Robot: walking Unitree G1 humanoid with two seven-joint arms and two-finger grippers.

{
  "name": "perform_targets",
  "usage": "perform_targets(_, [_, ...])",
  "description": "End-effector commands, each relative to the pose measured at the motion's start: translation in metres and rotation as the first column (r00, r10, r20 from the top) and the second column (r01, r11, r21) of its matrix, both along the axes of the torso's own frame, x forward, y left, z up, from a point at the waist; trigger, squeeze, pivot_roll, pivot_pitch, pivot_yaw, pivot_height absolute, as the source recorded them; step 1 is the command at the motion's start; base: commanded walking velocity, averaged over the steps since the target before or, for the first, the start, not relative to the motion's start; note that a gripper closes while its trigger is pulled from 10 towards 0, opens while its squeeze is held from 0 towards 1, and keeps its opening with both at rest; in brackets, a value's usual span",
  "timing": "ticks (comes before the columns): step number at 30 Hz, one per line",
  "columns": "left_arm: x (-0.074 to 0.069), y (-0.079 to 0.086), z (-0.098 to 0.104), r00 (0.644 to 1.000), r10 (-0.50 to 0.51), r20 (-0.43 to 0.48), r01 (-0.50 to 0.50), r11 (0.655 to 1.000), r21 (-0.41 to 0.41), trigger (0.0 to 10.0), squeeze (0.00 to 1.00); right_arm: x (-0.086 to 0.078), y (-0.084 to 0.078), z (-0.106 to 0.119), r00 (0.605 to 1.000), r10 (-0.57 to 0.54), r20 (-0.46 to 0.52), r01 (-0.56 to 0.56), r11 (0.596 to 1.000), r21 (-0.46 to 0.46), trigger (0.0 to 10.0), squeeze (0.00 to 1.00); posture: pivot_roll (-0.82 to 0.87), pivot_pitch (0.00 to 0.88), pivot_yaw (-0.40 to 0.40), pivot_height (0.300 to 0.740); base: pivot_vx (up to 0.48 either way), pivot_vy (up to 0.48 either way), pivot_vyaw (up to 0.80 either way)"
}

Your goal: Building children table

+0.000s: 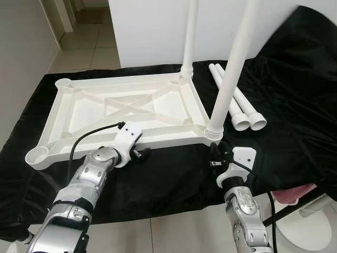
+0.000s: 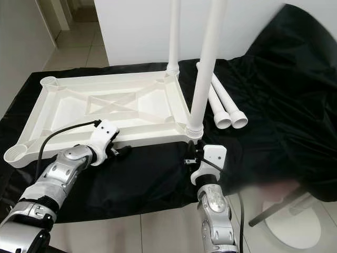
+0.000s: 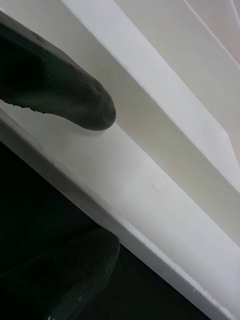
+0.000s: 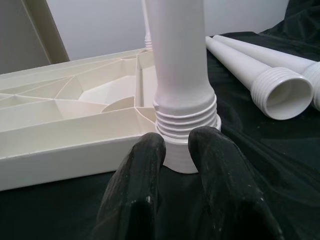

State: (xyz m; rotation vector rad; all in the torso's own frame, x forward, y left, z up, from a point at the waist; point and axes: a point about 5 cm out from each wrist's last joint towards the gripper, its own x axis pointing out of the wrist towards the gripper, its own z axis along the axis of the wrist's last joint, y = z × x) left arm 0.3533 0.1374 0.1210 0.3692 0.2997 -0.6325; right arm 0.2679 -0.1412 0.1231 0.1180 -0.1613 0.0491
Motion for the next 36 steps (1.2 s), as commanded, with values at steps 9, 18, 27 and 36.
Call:
perform_targets(9, [0.011,0.03,0.008,0.97,0.224,0.097,-0.228,0.973,0.039,5.3,0.0,0.003,0.002,0.0,1.0,-0.005,-0.001,0.005,1.0,0.001,10.0,0.0,-0.06,0.037,0.075,0.74,0.0,0.0,0.0])
perform_targets(18, [0.011,0.031,0.004,0.973,0.215,0.084,-0.219,0.975,0.043,4.0,0.0,0.004,0.003,0.0,1.0,-0.005,-0.001,0.005,1.0,0.001,10.0,0.0,-0.06,0.037,0.079,0.74,0.0,0.0,0.0])
perform_targets(27, [0.01,0.027,0.005,0.974,0.212,0.078,-0.215,0.976,0.024,3.6,0.0,0.006,0.003,0.0,1.0,-0.006,0.0,0.006,1.0,-0.001,10.0,0.0,-0.06,0.037,0.079,0.74,0.0,0.0,0.0])
perform_targets(36, [-0.007,-0.015,0.001,0.992,0.093,0.08,-0.089,0.995,-0.052,10.0,0.0,0.008,0.003,0.0,1.0,-0.013,-0.001,0.013,1.0,-0.001,10.0,0.0,-0.06,0.041,0.083,0.74,0.0,0.0,0.0])
